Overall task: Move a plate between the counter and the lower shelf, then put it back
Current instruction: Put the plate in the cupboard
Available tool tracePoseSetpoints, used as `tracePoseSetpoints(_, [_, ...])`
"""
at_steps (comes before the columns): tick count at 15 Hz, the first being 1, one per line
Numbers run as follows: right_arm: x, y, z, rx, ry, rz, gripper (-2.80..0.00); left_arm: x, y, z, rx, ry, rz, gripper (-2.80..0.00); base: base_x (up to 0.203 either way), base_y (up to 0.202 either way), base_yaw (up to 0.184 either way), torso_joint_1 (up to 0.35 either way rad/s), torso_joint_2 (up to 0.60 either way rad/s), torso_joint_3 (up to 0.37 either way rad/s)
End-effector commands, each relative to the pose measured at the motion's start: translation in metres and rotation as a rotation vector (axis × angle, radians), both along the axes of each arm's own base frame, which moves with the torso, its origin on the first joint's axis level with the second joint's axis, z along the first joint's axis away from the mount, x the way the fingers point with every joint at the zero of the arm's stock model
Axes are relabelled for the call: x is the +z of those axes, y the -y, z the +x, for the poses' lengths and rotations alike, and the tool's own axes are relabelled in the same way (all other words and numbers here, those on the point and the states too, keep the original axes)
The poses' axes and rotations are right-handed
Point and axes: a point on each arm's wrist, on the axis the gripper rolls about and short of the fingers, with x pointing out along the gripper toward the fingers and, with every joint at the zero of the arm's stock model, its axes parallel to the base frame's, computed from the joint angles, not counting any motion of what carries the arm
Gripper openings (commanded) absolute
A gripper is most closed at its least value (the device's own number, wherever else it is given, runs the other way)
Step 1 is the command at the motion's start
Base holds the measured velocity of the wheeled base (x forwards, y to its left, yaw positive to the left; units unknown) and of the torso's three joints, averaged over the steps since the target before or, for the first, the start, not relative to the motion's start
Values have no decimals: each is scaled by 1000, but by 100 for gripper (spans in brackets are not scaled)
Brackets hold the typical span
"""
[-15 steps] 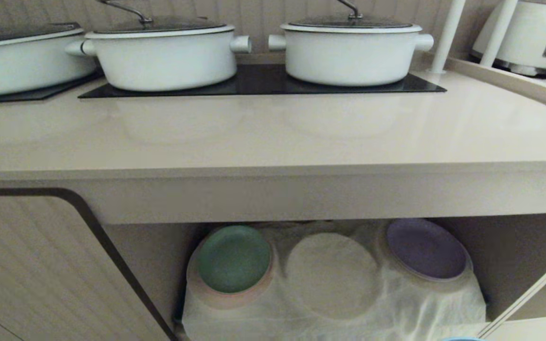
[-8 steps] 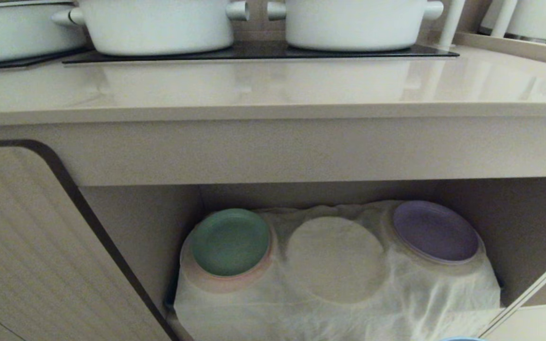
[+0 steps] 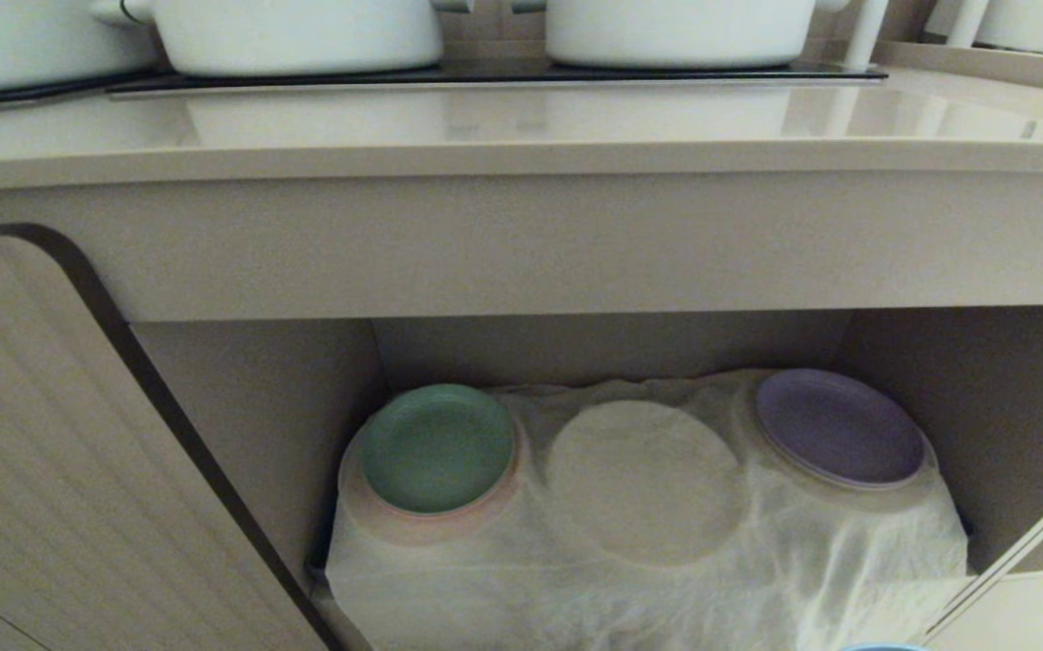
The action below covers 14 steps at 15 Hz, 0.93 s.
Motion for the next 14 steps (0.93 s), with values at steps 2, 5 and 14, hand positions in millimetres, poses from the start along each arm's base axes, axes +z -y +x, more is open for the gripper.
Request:
tracePoseSetpoints(2, [0,0,0,-2,-9,0,-280,0,0,0,1,-1,-1,-280,0,0,0,0,0,0])
tracePoseSetpoints(5, [0,0,-1,0,-3,-1,-280,0,0,0,1,0,-1,-280,0,0,0,0,0,0])
tracePoseSetpoints(14, [3,-2,7,6,33,10,-280,0,0,0,1,-1,-1,-280,0,0,0,0,0,0])
